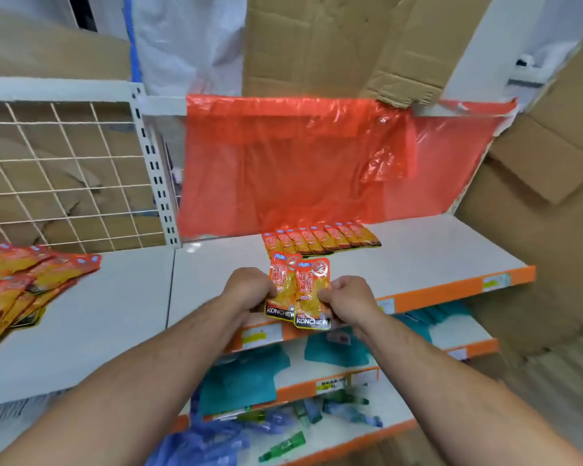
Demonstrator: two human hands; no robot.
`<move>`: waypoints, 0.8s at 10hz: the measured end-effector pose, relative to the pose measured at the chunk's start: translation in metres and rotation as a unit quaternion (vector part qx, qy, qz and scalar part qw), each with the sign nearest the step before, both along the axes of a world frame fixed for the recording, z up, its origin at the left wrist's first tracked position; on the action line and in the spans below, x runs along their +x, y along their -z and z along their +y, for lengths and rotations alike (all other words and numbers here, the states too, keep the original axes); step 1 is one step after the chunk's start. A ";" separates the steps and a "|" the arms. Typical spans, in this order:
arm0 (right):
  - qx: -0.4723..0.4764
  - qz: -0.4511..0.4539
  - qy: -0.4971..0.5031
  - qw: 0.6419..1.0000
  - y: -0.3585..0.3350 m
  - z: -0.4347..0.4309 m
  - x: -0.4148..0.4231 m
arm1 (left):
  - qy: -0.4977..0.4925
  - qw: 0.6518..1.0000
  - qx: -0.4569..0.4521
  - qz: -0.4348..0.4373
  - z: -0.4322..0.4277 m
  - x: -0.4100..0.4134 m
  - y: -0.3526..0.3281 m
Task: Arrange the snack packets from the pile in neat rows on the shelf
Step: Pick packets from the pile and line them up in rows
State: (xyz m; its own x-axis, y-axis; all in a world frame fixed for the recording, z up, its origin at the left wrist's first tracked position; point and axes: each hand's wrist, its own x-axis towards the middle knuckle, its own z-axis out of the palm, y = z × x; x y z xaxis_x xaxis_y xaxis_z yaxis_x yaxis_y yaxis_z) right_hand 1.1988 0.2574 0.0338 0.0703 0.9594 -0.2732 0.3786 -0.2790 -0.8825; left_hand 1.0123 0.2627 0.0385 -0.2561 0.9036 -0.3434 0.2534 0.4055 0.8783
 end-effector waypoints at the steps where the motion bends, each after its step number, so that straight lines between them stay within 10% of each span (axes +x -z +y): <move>1: 0.003 0.007 0.032 0.999 0.001 0.012 0.040 | 0.016 1.000 -0.002 -0.025 0.020 0.041 -0.001; 8: 0.002 -0.064 0.098 0.993 0.013 0.212 0.170 | 0.037 0.999 0.021 0.005 0.240 0.173 0.030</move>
